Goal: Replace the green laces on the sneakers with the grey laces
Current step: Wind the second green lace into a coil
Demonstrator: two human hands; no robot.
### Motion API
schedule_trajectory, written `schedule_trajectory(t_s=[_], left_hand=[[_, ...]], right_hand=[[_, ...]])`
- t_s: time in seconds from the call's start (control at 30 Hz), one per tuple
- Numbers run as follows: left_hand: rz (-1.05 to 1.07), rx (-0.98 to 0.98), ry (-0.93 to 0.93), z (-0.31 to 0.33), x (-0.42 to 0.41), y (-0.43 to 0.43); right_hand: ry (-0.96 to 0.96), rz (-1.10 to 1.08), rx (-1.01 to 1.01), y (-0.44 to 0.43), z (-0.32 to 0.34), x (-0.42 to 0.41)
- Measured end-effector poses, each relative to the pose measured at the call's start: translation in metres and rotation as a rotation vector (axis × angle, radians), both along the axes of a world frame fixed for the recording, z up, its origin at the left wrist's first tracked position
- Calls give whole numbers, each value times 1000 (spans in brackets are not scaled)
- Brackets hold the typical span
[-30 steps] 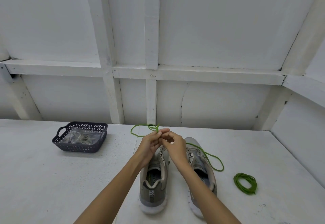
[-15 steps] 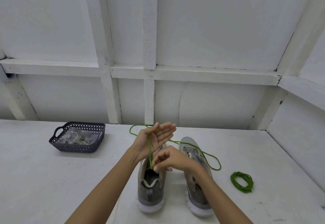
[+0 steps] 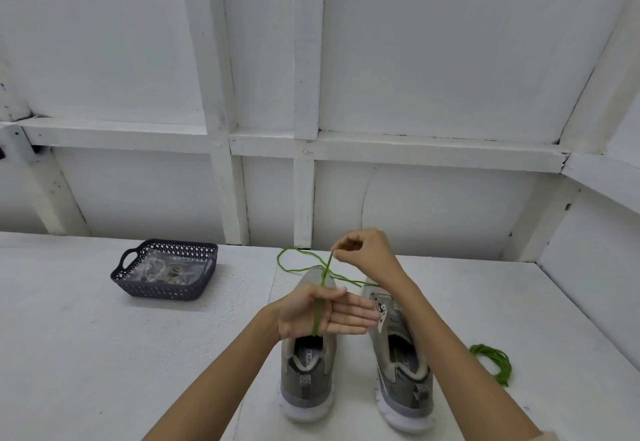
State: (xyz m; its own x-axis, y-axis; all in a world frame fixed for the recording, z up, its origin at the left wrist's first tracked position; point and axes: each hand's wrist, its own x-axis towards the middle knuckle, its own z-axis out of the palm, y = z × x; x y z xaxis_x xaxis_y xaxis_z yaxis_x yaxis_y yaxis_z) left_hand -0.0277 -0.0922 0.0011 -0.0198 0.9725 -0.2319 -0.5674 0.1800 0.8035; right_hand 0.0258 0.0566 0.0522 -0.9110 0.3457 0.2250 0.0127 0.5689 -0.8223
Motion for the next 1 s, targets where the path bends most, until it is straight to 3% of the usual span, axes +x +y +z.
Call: schedule_trajectory(t_s=[0.13, 0.23, 0.43, 0.6, 0.7, 0.77, 1.0], left_hand=[[126, 82, -84, -1, -6, 3], [256, 129, -150, -2, -12, 4], [380, 57, -78, -4, -14, 7], [361, 66, -41, -3, -6, 6], [321, 70, -64, -3, -8, 4], [245, 52, -32, -1, -7, 2], [109, 58, 12, 1, 3, 5]], right_hand=[[49, -78, 47, -5, -5, 6], [-55, -104, 186, -14, -13, 17], [-108, 80, 48, -30, -30, 33], [-139, 274, -85, -21, -23, 40], [48, 96, -215, -4, -15, 32], [76, 36, -89, 6, -11, 23], [-236, 459, 146, 11, -9, 3]])
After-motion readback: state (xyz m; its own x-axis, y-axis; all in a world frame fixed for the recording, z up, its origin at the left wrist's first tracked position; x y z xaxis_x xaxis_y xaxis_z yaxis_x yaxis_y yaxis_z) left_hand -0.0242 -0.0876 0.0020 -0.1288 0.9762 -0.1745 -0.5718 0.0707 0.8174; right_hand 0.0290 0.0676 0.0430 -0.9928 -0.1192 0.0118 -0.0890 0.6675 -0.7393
